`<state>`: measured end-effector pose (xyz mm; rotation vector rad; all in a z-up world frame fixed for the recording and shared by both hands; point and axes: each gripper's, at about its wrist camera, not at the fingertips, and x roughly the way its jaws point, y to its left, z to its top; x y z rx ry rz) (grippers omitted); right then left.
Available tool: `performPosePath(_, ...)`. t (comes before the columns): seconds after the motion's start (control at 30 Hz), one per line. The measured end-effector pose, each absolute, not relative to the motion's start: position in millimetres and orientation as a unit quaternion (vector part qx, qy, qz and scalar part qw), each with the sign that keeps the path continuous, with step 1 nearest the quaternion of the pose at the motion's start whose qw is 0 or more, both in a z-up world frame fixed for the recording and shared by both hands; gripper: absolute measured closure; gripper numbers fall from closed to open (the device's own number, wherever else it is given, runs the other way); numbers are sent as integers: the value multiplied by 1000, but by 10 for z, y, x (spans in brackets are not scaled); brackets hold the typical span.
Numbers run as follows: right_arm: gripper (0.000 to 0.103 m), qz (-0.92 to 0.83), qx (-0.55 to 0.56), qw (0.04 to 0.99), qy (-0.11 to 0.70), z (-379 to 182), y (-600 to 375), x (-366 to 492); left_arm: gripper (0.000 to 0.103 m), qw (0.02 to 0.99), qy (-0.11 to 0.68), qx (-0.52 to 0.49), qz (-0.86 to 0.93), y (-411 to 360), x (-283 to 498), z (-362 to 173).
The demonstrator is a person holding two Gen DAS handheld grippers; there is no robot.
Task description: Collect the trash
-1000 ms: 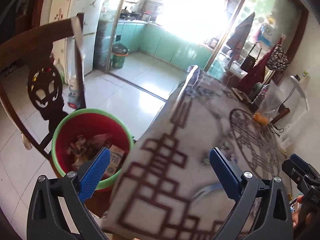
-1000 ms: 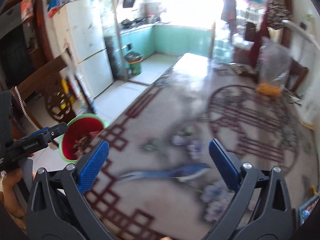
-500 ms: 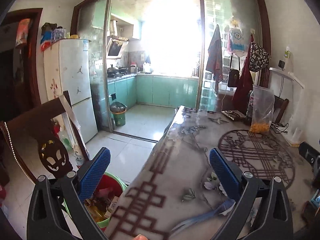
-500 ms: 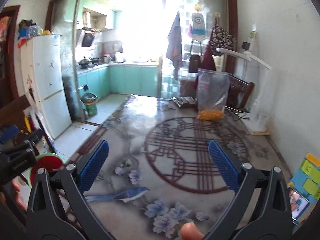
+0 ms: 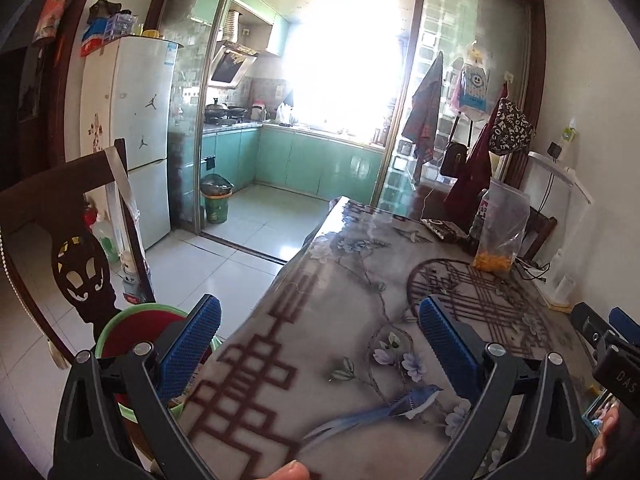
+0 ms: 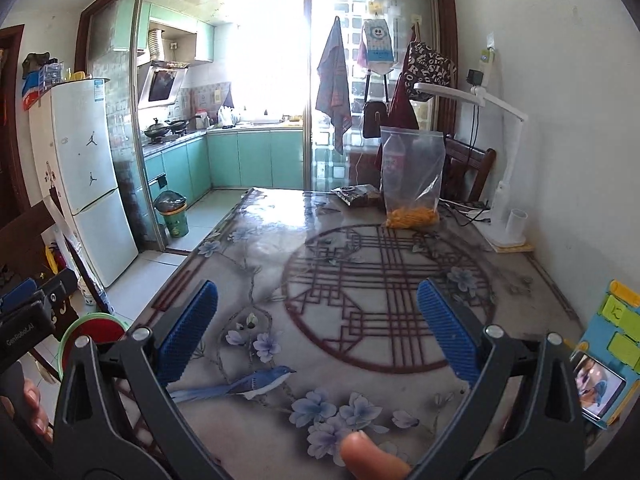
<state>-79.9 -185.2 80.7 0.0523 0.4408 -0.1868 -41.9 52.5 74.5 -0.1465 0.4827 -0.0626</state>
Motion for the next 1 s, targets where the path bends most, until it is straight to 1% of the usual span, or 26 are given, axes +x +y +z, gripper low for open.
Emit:
performPosePath(0.3,5,-96,23,970,223,813,-1813,-811,8,971,230,-48,-33,476,-464,814)
performPosePath(1.0,5,-99,22,968,231,799,-1834,-798,8,970,236,-48,-23,498,-458,789)
